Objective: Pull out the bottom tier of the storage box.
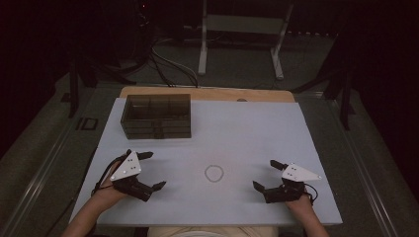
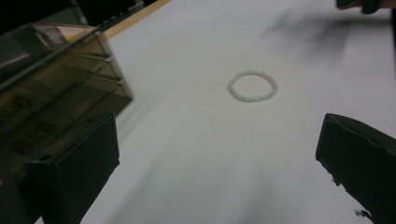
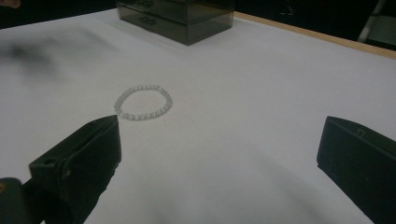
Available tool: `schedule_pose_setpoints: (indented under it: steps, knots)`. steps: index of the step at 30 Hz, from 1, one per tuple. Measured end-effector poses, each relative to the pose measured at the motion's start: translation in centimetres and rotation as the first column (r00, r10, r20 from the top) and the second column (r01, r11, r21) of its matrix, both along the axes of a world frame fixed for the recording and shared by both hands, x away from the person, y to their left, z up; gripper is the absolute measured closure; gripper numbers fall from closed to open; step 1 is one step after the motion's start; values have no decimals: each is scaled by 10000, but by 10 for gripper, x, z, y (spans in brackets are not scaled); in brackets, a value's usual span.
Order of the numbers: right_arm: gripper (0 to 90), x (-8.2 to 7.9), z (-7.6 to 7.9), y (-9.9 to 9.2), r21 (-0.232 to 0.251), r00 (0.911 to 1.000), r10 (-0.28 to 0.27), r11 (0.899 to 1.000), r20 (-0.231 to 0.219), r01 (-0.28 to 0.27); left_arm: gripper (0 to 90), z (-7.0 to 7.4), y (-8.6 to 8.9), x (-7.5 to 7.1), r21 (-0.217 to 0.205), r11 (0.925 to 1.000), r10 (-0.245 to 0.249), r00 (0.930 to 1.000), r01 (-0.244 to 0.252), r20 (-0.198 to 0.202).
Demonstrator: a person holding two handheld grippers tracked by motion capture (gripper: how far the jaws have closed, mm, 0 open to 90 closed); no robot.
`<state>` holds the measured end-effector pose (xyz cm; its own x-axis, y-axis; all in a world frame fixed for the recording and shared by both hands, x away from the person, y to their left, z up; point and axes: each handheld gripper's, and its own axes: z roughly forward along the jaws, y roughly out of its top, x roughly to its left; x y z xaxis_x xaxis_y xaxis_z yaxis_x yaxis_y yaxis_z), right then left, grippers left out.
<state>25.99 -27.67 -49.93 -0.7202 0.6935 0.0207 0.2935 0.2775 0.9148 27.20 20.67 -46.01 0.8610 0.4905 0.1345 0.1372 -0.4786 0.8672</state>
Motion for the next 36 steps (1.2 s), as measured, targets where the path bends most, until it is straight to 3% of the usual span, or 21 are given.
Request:
schedule_pose_setpoints:
  steps: [8,12,18,24,28,30,31,36]
  knots:
    - [0,-1,1,0,40,10000,-36,10000,52,36,8,10,4,9,957,9954,100,9999,-102,32]
    - [0,-1,1,0,4,10000,13,10000,73,-14,8,15,5,15,1478,9887,190,9991,-245,383]
    - [0,-1,1,1,6,10000,33,10000,62,-33,8,22,6,26,1847,9824,167,9973,-297,715]
    - [0,-1,2,0,77,10000,17,10000,71,-17,8,24,5,41,2364,9700,321,9940,-562,1048]
    - [0,-1,2,0,123,10000,18,9999,78,-19,9,21,2,49,2995,9496,478,9868,-929,1547]
    - [0,-1,2,-1,251,10000,14,9997,1,-14,9,19,1,53,3099,9459,485,9865,-956,1565]
    - [0,-1,2,-1,263,10000,13,9997,17,-13,9,17,0,55,3209,9406,557,9826,-1112,1774]
    - [0,-1,3,-2,323,10000,-12,9995,9,11,9,13,-6,63,3851,9126,763,9824,-1378,1707]
